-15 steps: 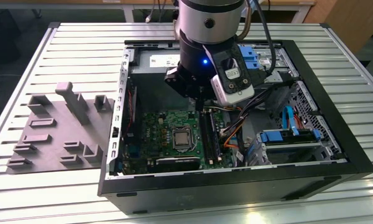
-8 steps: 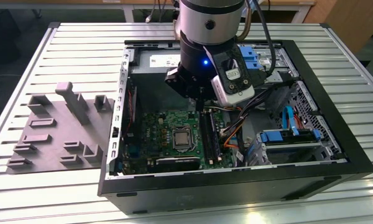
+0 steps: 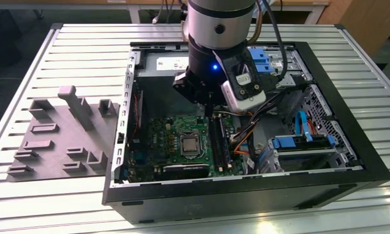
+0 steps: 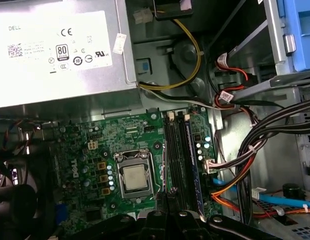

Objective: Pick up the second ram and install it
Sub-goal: 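Insert the second ram into the second slot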

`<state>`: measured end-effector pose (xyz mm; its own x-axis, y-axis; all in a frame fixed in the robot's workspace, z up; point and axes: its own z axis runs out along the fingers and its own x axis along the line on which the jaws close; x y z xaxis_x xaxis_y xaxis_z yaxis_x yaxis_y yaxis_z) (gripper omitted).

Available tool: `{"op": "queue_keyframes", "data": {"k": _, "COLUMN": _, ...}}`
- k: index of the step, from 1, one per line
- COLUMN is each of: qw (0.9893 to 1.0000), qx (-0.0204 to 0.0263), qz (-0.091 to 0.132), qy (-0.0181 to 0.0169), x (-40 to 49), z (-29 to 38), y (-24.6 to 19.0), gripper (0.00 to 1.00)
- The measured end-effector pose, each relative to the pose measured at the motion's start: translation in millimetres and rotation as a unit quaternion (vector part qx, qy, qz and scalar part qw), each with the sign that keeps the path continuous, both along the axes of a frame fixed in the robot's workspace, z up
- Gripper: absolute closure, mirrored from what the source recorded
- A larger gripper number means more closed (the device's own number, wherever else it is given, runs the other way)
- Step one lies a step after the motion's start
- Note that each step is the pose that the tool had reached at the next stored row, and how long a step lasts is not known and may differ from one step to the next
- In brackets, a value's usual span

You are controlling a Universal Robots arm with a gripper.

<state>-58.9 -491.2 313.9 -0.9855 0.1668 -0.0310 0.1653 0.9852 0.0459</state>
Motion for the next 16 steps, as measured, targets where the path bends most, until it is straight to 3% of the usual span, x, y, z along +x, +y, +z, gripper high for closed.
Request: {"op": "queue_keyframes", "data": {"k": 16, "qw": 0.9995, "qx": 0.0001, "qz": 0.031, "qy": 0.0000, "x": 3.6, "z": -13.7, "y": 4.7, "gripper": 0.89}}
